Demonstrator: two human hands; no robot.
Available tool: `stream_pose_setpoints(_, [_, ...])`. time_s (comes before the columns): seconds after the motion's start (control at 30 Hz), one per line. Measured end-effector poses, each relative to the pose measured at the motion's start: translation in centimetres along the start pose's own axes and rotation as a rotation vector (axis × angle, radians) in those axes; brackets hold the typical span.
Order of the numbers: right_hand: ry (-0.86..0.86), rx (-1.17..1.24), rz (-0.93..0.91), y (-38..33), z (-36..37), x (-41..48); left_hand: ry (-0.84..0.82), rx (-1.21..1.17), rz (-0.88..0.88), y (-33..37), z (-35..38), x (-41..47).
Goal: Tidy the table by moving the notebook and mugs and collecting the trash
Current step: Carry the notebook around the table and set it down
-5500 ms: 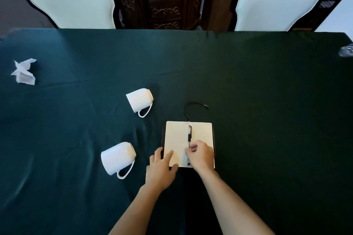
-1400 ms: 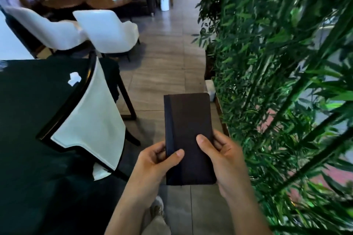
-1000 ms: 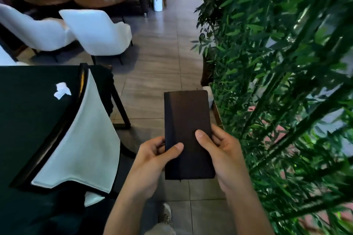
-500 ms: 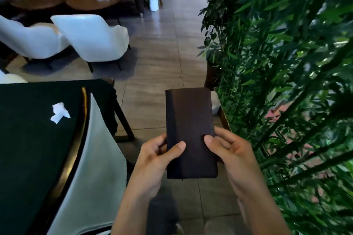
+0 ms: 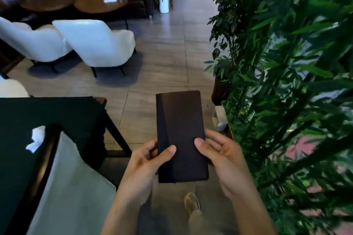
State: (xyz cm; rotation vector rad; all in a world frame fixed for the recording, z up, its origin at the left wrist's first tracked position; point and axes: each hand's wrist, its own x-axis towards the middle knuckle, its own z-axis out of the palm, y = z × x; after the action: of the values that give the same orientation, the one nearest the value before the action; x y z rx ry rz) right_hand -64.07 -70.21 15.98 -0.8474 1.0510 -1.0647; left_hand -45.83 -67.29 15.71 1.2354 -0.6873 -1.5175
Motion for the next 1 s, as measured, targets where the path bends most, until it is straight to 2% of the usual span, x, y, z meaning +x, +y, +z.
stream_pose_setpoints(0.23, [-0.057, -0.034, -0.015, -4.9, -1.7, 10.2, 0.012, 0.030, 0.065, 3.9, 3.5, 9.5])
stream_pose_setpoints(0.43, [-0.109, -0.082, 0.046, -5.4, -1.2, 17.3, 0.116, 0.042, 0.085, 5.0, 3.3, 14.3])
stream_pose_setpoints(0.73, [-0.206, -0.152, 0.144, -4.2, 4.3, 26.2, 0.285, -0.021, 0.040, 6.9, -1.8, 20.4])
stream_pose_setpoints(1.0, [-0.342, -0.212, 0.116, -4.6, 14.6, 34.9, 0.381, -0.057, 0.085, 12.7, -10.5, 26.5])
